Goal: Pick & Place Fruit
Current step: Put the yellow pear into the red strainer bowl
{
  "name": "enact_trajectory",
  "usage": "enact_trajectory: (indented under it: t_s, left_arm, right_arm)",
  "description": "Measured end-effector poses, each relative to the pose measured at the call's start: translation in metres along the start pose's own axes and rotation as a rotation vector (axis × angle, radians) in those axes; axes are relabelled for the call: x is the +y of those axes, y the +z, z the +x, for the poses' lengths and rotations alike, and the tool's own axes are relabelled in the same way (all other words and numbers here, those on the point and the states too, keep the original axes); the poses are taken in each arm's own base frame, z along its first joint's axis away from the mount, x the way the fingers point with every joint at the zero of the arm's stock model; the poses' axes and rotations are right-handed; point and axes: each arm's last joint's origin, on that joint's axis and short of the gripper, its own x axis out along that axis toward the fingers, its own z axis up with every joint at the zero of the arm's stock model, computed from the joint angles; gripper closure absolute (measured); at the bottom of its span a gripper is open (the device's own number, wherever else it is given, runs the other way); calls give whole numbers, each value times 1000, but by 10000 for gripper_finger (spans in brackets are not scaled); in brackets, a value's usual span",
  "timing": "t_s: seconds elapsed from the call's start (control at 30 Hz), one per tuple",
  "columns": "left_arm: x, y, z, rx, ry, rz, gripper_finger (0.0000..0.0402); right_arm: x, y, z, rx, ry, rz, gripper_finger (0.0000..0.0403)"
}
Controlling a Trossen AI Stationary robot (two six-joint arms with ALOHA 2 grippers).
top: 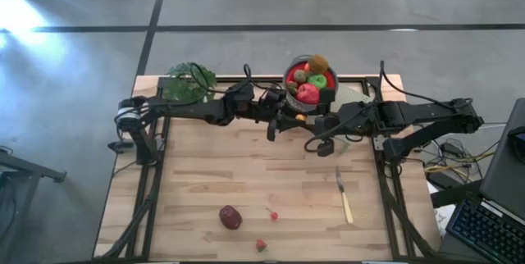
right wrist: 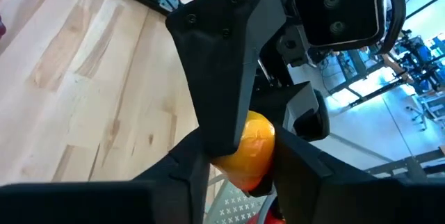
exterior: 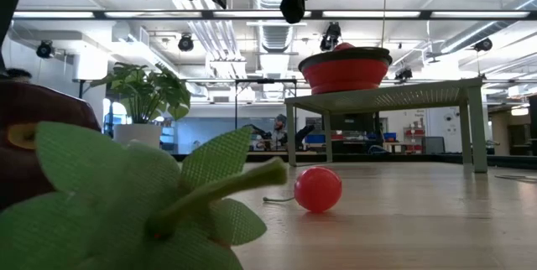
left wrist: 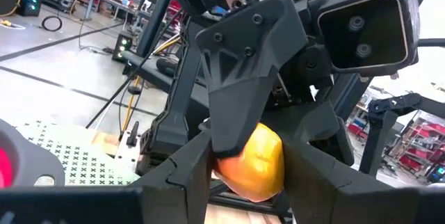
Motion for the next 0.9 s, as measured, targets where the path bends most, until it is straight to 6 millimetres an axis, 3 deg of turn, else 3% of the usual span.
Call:
enact_trajectory:
  t_s: [0.5, 0.9]
  left_arm:
    - [0, 0, 0, 0, 1, -46, 227]
    - [0, 0, -1, 11, -15, -51, 80]
  right_arm:
    - [0, 0, 0, -5, 3, -1, 290]
    - [0, 0, 0, -4, 7, -3, 283]
